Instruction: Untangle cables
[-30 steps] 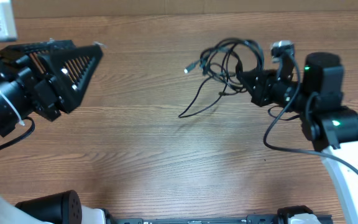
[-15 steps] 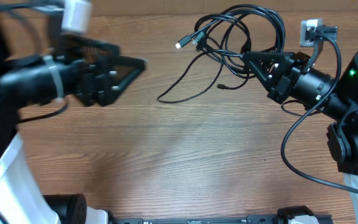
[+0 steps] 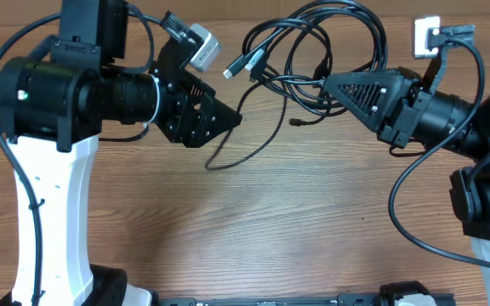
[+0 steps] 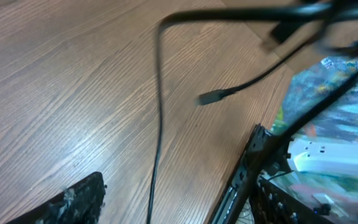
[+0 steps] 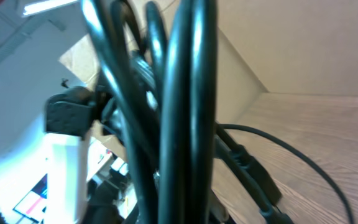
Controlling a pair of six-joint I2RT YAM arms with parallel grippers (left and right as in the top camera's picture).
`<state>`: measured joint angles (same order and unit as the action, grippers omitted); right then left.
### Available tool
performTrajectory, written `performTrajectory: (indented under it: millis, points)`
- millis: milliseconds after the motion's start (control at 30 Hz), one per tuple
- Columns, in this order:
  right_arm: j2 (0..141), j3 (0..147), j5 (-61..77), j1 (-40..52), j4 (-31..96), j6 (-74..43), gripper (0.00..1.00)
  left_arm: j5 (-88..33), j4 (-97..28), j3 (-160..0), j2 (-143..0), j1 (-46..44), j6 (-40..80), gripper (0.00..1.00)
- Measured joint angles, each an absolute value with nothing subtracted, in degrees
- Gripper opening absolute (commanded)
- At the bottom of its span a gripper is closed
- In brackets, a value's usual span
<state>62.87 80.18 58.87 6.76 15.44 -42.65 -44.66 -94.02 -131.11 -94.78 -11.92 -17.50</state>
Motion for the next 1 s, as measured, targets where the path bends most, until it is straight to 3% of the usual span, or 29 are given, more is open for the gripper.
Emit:
performTrajectory:
  millis: [67,100,167,267,467,667,1000]
  points:
    - [62.9,80.3,59.3,6.8,14.5,-44.2,0.04,-44.7,-93.0,-129.3,-94.8,-11.9,-18.2,0.33]
    - [62.9,80.3,59.5,6.8,14.5,-45.0,0.04,-44.7,-92.4,-128.3,-94.8,-12.1,-18.5,0.28]
    - [62.9,80.3,59.7,6.7,14.5,-46.0,0.04,-44.6,-90.6,-126.1,-94.8,-12.4,-19.0,0.27]
    - [62.9,80.3,59.8,6.7,14.3,-47.1,0.04,-44.8,-87.9,-122.1,-94.8,-12.8,-19.5,0.04]
    - [62.9,80.3,59.8,6.8,14.2,-48.0,0.04,-44.2,-82.2,-114.8,-94.8,-13.5,-19.4,0.04]
    - [62.9,80.3,59.8,6.7,14.2,-47.9,0.04,-33.8,-78.0,-111.3,-94.8,-12.4,-12.9,0.05]
    - [62.9,80.3,59.5,6.7,13.5,-46.2,0.04,-19.2,-72.7,-108.4,-94.8,-1.0,0.2,0.04]
